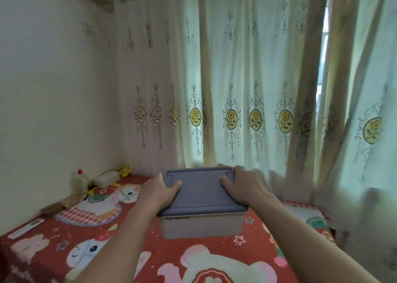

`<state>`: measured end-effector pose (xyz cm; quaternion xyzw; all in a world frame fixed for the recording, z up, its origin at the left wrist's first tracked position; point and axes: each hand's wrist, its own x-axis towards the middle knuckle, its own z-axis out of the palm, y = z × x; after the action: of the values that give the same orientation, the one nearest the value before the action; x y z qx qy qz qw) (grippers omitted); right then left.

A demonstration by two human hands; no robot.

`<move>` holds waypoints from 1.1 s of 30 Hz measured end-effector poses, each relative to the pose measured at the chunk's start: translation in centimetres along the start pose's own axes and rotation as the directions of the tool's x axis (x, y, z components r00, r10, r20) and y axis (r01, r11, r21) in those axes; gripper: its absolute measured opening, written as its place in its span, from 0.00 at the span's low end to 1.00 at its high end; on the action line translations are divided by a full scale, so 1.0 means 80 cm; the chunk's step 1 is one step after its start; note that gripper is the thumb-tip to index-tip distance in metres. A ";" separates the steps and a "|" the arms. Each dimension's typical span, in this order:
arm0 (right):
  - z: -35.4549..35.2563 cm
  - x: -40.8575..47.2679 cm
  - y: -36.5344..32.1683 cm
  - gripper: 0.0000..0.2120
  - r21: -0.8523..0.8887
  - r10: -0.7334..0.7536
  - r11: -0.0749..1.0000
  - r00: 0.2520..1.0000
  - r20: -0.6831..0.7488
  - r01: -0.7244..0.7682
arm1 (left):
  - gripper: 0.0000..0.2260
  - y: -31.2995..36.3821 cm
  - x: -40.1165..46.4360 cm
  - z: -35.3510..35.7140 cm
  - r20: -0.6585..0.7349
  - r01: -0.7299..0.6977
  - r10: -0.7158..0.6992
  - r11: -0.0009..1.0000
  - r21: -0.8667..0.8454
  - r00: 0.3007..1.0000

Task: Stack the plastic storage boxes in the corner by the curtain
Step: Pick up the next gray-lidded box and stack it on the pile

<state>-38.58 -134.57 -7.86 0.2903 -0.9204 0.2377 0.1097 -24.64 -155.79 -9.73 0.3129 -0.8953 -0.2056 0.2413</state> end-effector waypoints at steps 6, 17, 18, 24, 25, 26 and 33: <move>-0.076 -0.048 0.122 0.29 -0.083 0.170 0.980 0.979 -0.114 -0.180 | 0.31 0.129 -0.015 0.065 0.117 -0.157 0.167 0.983 -0.091 0.979; -0.228 -0.167 0.340 0.30 -0.139 0.425 0.873 0.868 -0.258 -0.468 | 0.31 0.381 -0.106 0.183 0.228 -0.410 0.448 0.891 -0.195 0.864; -0.238 -0.175 0.358 0.30 -0.141 0.439 0.862 0.857 -0.269 -0.486 | 0.31 0.399 -0.116 0.190 0.239 -0.424 0.465 0.882 -0.205 0.852; -0.313 -0.265 0.466 0.33 -0.155 0.544 0.766 0.757 -0.362 -0.624 | 0.31 0.532 -0.197 0.249 0.239 -0.532 0.607 0.787 -0.312 0.758; -0.329 -0.288 0.485 0.35 -0.143 0.574 0.740 0.728 -0.375 -0.657 | 0.30 0.560 -0.216 0.259 0.236 -0.552 0.636 0.762 -0.338 0.734; -0.341 -0.305 0.500 0.35 -0.124 0.595 0.720 0.700 -0.394 -0.682 | 0.29 0.581 -0.231 0.268 0.247 -0.564 0.658 0.744 -0.358 0.711; -0.422 -0.434 0.584 0.35 -0.083 0.696 0.572 0.536 -0.477 -0.816 | 0.28 0.717 -0.348 0.320 0.310 -0.653 0.767 0.641 -0.402 0.562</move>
<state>-35.78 -67.34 -8.03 -0.2163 -0.9355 0.1737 0.2187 -46.30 -90.54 -8.86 -0.1665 -0.9419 -0.2642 0.1239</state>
